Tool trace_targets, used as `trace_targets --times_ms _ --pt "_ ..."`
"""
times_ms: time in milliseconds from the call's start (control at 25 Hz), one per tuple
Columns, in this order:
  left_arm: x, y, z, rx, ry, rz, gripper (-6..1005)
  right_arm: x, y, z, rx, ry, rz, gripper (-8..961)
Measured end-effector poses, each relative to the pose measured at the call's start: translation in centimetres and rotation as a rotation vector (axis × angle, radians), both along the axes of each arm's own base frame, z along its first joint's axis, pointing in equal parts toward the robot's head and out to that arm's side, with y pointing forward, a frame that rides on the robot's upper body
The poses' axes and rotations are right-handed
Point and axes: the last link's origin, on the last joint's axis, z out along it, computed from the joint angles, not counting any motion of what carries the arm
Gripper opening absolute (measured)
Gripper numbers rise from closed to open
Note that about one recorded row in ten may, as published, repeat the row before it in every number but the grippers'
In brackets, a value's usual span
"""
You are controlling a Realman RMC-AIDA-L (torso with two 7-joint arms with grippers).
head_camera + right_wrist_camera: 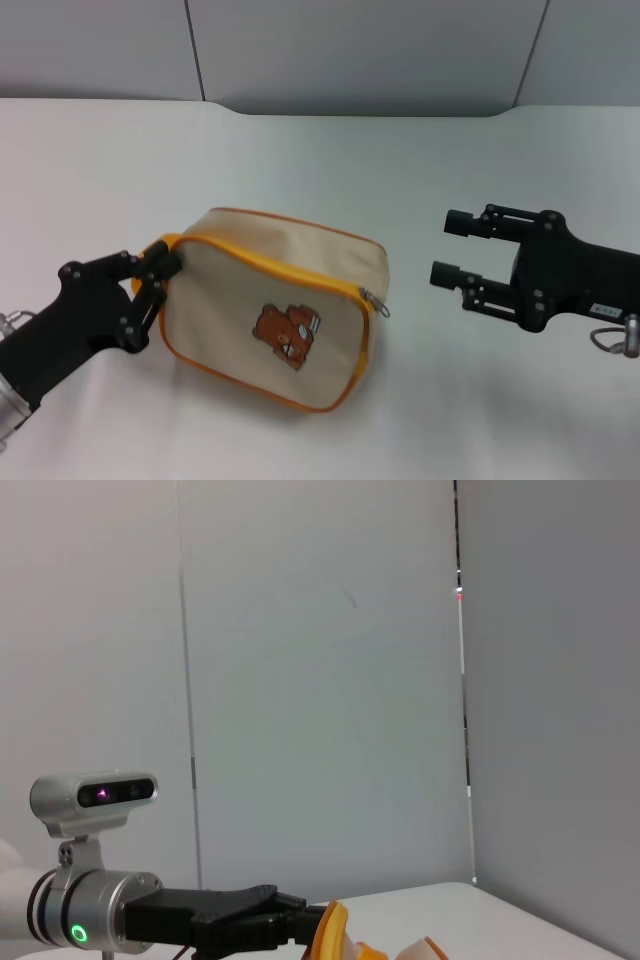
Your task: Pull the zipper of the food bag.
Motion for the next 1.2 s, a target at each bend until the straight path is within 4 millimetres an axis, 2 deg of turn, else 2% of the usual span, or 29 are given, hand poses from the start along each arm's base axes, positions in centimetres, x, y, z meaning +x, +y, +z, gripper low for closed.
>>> trace_targets --times_ms 240,320,400,440,480,600,720,840,1040,1200 --pt "-0.3 -0.8 -0.8 -0.07 0.032 -0.008 133 -0.1 -0.3 -0.5 -0.024 0.013 -0.006 595" --pt "-0.3 -0.7 -0.6 -0.095 0.017 0.002 135 -0.1 -0.4 -0.6 -0.037 0.023 -0.011 682" --pt "-0.3 -0.7 0.0 -0.112 -0.008 0.007 136 -0.1 -0.6 -0.5 -0.058 0.037 -0.016 706" --pt "-0.2 -0.7 1.4 -0.144 -0.056 -0.003 137 -0.1 -0.7 -0.4 -0.073 0.046 -0.021 718" --pt "-0.2 -0.7 1.4 -0.144 -0.056 -0.003 191 -0.1 -0.8 -0.1 -0.092 0.056 -0.028 730" --pt "0.4 -1.2 3.4 -0.255 -0.113 -0.069 353 -0.1 -1.4 0.6 -0.173 0.08 -0.038 757" --pt "1.5 -1.9 4.1 -0.413 -0.107 -0.172 409 -0.2 -2.7 1.0 -0.241 0.101 0.004 766" --pt "2.6 -2.4 3.5 -0.572 -0.069 -0.247 464 0.3 -4.1 0.5 -0.269 0.06 0.063 781" --pt "3.0 -2.1 1.5 -0.675 0.013 -0.257 557 1.5 -5.1 -1.3 -0.308 -0.047 0.063 811" --pt "3.1 -1.6 0.6 -0.693 0.064 -0.252 747 1.9 -5.3 -1.9 -0.329 -0.079 0.045 817"
